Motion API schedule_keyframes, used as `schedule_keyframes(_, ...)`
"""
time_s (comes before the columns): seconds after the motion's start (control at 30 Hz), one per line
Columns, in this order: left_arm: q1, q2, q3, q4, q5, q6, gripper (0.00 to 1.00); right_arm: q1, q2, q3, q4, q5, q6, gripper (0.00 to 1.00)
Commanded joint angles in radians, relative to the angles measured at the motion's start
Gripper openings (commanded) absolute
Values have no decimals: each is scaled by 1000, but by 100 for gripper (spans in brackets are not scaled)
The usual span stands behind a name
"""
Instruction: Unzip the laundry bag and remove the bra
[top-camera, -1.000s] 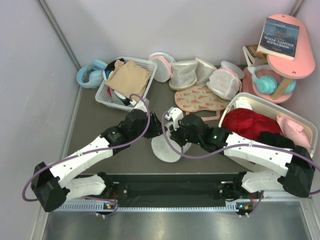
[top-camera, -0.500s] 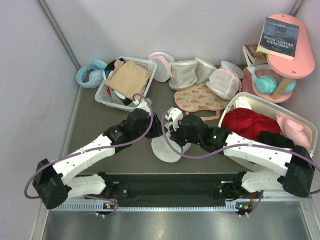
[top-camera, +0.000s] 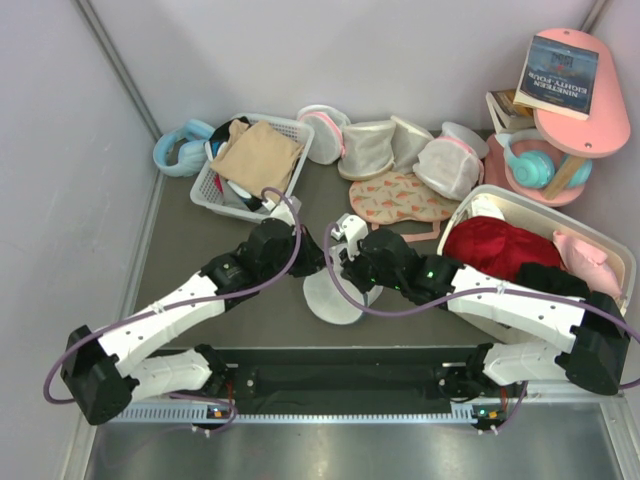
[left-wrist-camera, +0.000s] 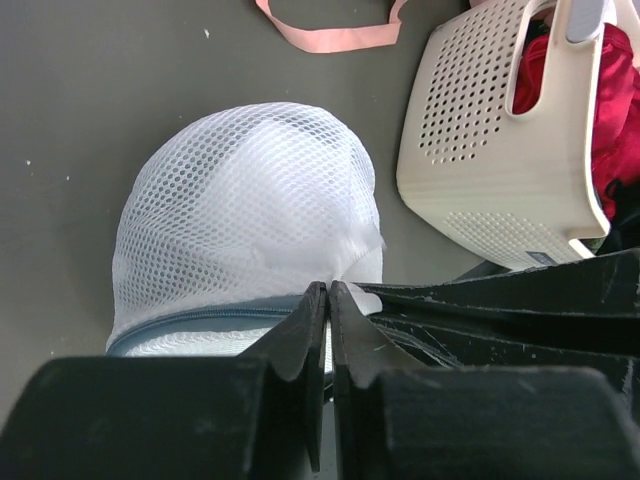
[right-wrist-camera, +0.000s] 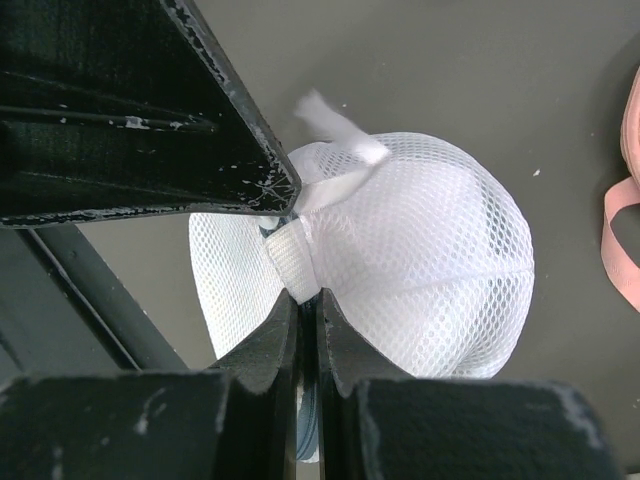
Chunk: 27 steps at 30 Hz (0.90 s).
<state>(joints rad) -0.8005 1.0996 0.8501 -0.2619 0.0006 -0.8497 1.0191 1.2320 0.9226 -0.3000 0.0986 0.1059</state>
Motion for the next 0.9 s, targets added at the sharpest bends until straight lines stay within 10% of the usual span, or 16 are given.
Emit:
schedule_keyframes(0.0, -5, -41, -16, 46, -22, -14, 5, 6, 1, 12, 9, 38, 14, 0)
schedule_keyframes(0.87, 0, -165, -100, -111, -312, -38, 0, -42, -22, -13, -57, 121, 92, 0)
